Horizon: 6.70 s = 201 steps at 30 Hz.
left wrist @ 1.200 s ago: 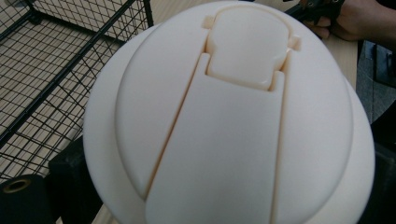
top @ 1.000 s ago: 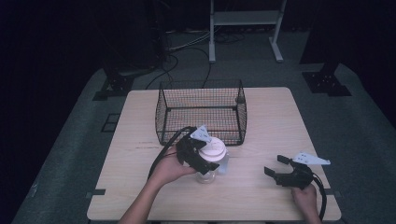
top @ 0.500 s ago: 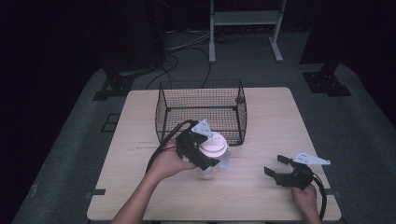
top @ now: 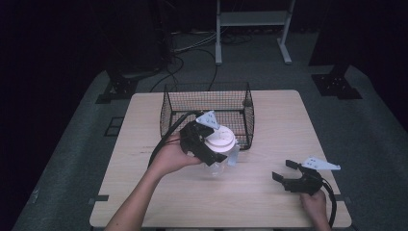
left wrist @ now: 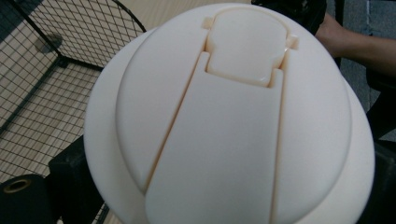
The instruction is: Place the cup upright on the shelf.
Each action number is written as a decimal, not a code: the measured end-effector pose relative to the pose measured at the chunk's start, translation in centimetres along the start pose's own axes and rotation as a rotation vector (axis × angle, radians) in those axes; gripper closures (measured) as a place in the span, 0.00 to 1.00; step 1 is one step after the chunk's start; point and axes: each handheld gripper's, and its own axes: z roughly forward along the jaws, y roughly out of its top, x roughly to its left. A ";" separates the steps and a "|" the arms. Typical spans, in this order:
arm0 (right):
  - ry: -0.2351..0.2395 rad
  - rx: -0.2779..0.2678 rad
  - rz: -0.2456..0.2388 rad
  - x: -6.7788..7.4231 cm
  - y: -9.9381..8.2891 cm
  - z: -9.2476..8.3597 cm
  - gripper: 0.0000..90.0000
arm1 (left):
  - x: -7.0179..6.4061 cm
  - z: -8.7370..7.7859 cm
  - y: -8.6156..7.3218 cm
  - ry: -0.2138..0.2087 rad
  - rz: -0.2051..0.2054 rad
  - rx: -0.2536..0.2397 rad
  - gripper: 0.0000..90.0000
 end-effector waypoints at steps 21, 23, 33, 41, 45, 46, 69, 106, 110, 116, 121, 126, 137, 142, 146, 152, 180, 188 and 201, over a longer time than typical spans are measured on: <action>-0.002 -0.001 0.005 0.0 0.0 0.0 0.14 | 3.5 -2.3 5.5 0.031 -0.003 0.031 0.06; -0.003 -0.001 0.006 0.0 0.0 0.0 0.14 | 3.9 -2.3 5.8 0.039 -0.007 0.037 0.06; -0.001 -0.004 0.009 -0.1 0.0 -0.1 0.14 | 6.3 -2.1 7.3 0.063 -0.041 0.032 0.06; 0.002 -0.009 0.015 -0.1 0.0 -0.1 0.14 | 8.4 -1.4 8.6 0.086 -0.076 0.032 0.06; 0.004 -0.011 0.018 -0.1 0.0 -0.1 0.14 | 9.2 -0.8 8.9 0.098 -0.090 0.039 0.06; 0.004 -0.011 0.019 -0.1 0.0 -0.1 0.14 | 9.5 -0.6 8.9 0.100 -0.096 0.039 0.06; 0.008 -0.021 0.024 -0.2 0.0 -0.2 0.14 | 14.2 3.7 7.5 0.156 -0.215 0.058 0.06; 0.027 -0.029 0.028 -0.4 0.0 -0.3 0.14 | 16.3 10.2 2.8 0.171 -0.284 0.084 0.06; 0.029 -0.028 0.029 -0.4 0.0 -0.3 0.14 | 16.3 10.0 2.0 0.171 -0.281 0.045 0.06; 0.023 -0.022 0.029 -0.3 0.0 -0.3 0.14 | 16.1 9.6 1.3 0.178 -0.279 0.040 0.06; 0.017 -0.017 0.025 -0.3 0.0 -0.2 0.14 | 15.8 9.5 1.2 0.182 -0.273 0.047 0.06; 0.014 -0.012 0.023 -0.2 0.0 -0.2 0.14 | 15.8 9.5 1.2 0.181 -0.275 0.039 0.06; 0.015 -0.007 0.027 -0.2 0.0 -0.2 0.14 | 15.8 9.1 1.1 0.195 -0.289 -0.003 0.01; 0.016 -0.006 0.025 -0.2 0.0 -0.2 0.14 | 15.7 8.5 1.0 0.202 -0.289 -0.020 0.00; 0.015 -0.005 0.028 -0.2 0.0 -0.2 0.14 | 15.5 8.1 0.9 0.202 -0.283 -0.033 0.00; 0.014 -0.004 0.023 -0.2 0.0 -0.1 0.14 | 15.2 7.7 0.8 0.207 -0.268 -0.027 0.00; -0.006 0.003 0.014 0.0 0.0 -0.1 0.14 | 13.6 4.1 -2.8 0.259 -0.290 -0.054 0.00; -0.013 0.002 0.016 0.0 0.0 -0.1 0.14 | 12.5 2.6 -4.7 0.257 -0.300 -0.082 0.00; -0.031 0.010 0.013 0.1 0.0 0.0 0.14 | 10.4 0.9 -6.9 0.232 -0.286 -0.107 0.00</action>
